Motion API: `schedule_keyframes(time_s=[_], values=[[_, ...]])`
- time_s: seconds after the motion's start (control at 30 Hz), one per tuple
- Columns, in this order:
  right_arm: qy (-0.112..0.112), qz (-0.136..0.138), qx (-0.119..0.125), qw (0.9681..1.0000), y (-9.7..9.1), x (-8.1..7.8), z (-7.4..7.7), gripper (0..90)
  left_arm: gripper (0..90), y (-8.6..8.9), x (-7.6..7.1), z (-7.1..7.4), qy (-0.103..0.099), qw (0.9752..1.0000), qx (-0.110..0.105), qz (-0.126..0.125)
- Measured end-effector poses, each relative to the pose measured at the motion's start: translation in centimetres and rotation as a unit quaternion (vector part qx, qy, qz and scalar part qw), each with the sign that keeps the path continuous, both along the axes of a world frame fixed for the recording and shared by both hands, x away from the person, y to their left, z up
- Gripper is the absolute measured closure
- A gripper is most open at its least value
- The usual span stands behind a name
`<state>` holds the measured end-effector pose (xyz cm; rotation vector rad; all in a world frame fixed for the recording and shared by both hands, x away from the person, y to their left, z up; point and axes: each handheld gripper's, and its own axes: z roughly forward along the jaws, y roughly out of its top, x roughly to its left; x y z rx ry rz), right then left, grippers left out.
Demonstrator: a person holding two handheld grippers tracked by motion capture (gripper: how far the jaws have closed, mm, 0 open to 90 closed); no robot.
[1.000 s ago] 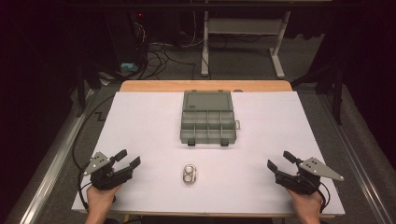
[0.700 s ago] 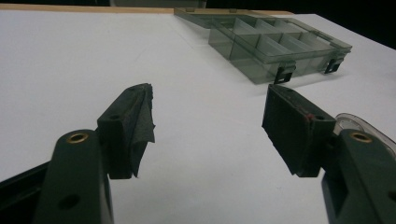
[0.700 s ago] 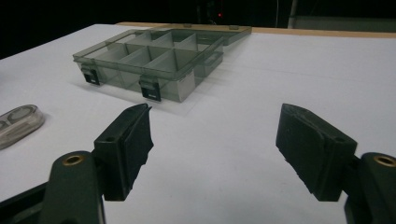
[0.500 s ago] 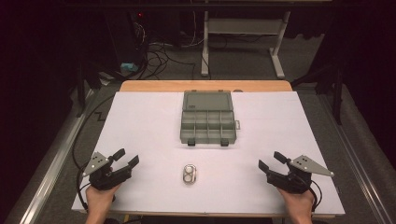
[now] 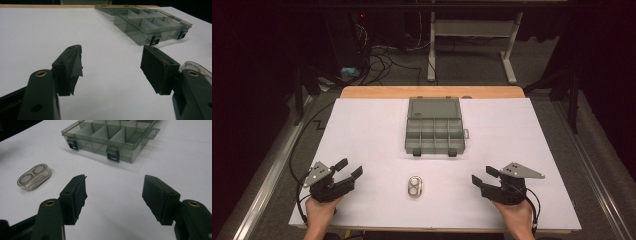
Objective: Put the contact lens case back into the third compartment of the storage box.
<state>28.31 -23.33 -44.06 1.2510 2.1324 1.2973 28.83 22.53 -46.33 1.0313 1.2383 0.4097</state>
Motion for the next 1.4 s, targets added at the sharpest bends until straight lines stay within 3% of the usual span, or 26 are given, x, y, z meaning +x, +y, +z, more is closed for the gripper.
schedule_keyframes(time_s=[0.27, 0.8, 1.2, 1.4], values=[[0.031, 0.016, -0.004, 0.9994, 1.2, 0.5, -0.1, 44.4, 34.2, 0.3, 0.0, -0.1, 0.004, 1.0000, -0.006, 0.003], [0.056, 0.062, -0.026, 0.9962, 4.9, 1.3, 0.2, 45.6, 34.2, -0.1, -0.1, -0.2, 0.001, 0.9999, 0.010, 0.002], [0.088, 0.096, -0.047, 0.9903, 8.4, 1.9, 0.1, 45.6, 34.2, -0.1, -0.2, -0.2, 0.000, 0.9999, 0.016, -0.001], [0.109, 0.122, -0.071, 0.9840, 10.7, 2.3, 0.2, 45.5, 34.1, -0.2, -0.1, -0.3, 0.001, 0.9998, 0.020, -0.002]])
